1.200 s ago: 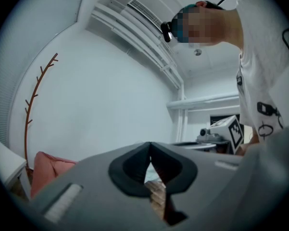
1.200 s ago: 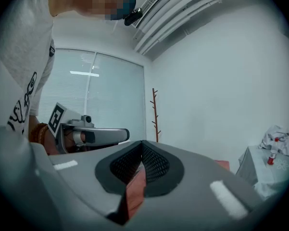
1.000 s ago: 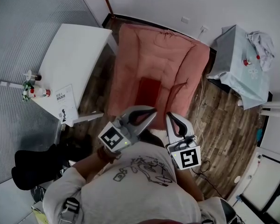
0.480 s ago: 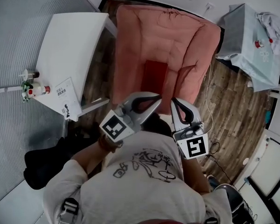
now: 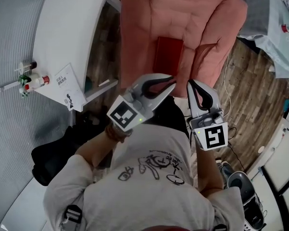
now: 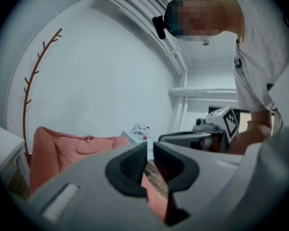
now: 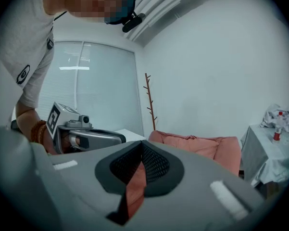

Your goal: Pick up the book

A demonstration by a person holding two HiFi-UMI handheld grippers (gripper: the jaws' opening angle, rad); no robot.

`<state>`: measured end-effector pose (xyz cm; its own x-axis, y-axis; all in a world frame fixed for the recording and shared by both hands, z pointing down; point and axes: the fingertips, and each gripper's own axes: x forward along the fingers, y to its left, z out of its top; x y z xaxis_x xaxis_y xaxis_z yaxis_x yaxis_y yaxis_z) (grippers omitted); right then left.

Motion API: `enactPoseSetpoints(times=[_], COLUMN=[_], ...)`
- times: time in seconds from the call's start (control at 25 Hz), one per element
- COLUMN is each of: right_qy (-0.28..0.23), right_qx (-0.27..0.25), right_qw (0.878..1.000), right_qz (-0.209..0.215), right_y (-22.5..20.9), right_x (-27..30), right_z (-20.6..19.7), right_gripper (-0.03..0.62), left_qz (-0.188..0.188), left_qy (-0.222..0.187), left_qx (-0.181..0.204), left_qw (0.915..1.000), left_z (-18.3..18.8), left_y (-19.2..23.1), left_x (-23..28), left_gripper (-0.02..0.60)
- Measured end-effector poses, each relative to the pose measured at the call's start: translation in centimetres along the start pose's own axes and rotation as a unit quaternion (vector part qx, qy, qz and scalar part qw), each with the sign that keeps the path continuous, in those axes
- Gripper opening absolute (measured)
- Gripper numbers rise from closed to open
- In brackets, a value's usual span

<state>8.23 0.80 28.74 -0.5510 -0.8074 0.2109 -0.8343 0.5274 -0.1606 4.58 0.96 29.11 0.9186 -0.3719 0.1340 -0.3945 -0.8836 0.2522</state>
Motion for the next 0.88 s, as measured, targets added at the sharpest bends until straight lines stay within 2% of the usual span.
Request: enactPoseSetpoints(times=[0.16,0.4,0.6,0.88], right_qy=[0.011,0.043,0.067,0.084], right_qx=[0.002,0.014,0.005,0.009], right_qw=[1.000,0.999,0.998,0.996], right_qz=[0.001,-0.001,-0.001,-0.013], right_y=[-0.6,-2.0,-3.4,-5.0], right_x=[1.7,4.2,6.1,9.3], right_z=[-3.3,-9.1,-13.9,-20.6], right_gripper=[0.008,0.049,0.063,0.080], left_qz=[0.004,0.008,0.021,0.038], left_qy=[0.011,0.034,0.066,0.096], left_qx=[0.009,0.007,-0.012,-0.018], left_qw=[0.9999,0.9994,0.9976,0.9945], left_z=[-3.3,-8.7,-13.9,-21.4], left_y=[2.2,5.0,7.9,11.6], left_x=[0.1,0.8,1.3,2.7], left_gripper=[0.060,0.080,0.090,0.124])
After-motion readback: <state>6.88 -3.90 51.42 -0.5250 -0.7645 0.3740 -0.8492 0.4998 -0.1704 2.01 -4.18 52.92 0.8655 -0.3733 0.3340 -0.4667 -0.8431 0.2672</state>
